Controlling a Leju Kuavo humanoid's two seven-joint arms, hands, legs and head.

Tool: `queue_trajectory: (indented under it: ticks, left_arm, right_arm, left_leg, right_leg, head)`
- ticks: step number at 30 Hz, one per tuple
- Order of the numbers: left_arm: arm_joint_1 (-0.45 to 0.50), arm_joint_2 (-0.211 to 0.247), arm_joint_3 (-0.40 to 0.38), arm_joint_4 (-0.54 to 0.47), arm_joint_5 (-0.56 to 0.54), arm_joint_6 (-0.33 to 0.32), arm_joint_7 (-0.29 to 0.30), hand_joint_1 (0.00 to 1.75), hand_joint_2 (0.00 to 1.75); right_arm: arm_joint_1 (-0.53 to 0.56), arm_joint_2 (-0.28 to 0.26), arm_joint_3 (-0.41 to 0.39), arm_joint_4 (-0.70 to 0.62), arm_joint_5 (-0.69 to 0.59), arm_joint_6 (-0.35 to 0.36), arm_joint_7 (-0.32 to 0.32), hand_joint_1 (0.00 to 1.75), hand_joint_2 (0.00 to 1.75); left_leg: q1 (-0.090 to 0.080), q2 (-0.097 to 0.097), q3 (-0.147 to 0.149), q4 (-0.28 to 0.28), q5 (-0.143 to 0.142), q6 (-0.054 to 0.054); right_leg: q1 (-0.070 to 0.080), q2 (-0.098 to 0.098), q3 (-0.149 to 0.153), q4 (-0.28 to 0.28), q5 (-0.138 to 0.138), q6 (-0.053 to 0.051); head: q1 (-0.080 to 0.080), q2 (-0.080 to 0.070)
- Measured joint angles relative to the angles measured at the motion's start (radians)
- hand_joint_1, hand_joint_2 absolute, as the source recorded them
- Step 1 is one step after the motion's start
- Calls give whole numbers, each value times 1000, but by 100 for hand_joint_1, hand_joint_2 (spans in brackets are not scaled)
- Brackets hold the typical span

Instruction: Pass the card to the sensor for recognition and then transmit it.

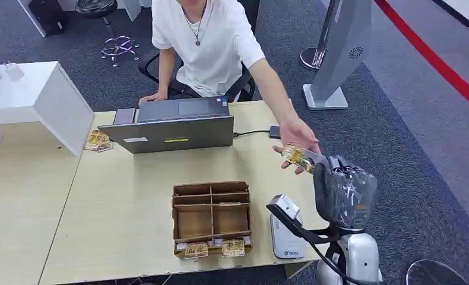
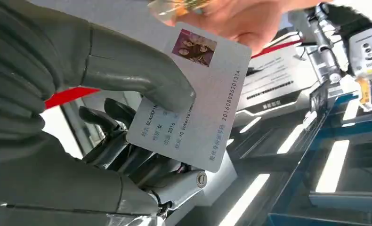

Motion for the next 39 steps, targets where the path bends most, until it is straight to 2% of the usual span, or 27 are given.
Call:
queue_trajectory:
  ticks: [9,18,19,27,39]
  left_arm:
    - [-2,-2,0,0,-10,0,8,0,0]
    - [-3,-5,0,0,-10,0,9,0,0]
    - [-3,-5,0,0,-10,0,9,0,0]
    - [-3,-5,0,0,-10,0,9,0,0]
    - [-3,-1,0,0,-7,3,8,0,0]
  right_arm:
    - [-81,-89,110,93,26,0,108,175,175]
    - [-100,-136,151,145,26,0,137,175,175]
    - [-101,-138,153,148,26,0,137,0,175]
    - [-101,-149,168,168,20,0,158,0,175]
    - [-65,-149,174,154,-36,-1,117,0,175]
  left_leg:
    - [0,0,0,0,0,0]
    - [0,0,0,0,0,0]
    - [0,0,0,0,0,0]
    - [0,0,0,0,0,0]
    - [0,0,0,0,0,0]
  right_leg:
    - [0,0,0,0,0,0]
    - [0,0,0,0,0,0]
    - [0,0,0,0,0,0]
    - [0,0,0,0,0,0]
    - [0,0,0,0,0,0]
  head:
    - [0,0]
    - [0,0]
    - [0,0]
    - [0,0]
    - [0,0]
